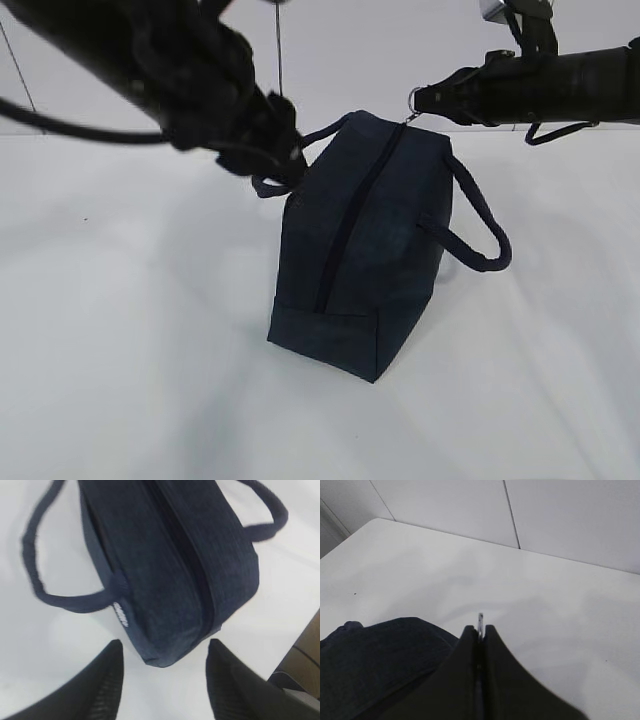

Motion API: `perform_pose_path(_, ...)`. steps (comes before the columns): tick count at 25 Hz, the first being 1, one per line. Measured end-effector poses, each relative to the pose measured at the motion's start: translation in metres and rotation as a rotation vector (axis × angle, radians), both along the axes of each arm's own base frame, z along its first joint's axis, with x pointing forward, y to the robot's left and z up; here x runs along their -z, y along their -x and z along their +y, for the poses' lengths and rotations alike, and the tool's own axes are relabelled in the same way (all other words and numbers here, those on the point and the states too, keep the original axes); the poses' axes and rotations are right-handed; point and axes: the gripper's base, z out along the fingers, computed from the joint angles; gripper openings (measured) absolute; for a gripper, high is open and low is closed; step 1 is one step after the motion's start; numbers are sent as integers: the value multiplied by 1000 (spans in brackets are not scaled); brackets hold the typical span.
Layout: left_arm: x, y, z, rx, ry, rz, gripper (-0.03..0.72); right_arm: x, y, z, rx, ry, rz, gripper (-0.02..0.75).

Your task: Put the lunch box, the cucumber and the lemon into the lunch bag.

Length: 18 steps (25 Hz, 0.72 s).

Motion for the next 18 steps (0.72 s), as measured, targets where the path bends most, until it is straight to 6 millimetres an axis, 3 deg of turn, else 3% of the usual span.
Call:
perform_pose_path(5,-46,-25,0,-59,18,6,386,0,1,1,-7,-9,3,1)
perform_pose_path(9,-54,-46,-12,-63,-27,62,386,-1,1,1,-14,-17,5,1)
perform_pose_path(18,-14,-96,-54,-51,-49,151,386,-1,2,3,-25,-45,23,1)
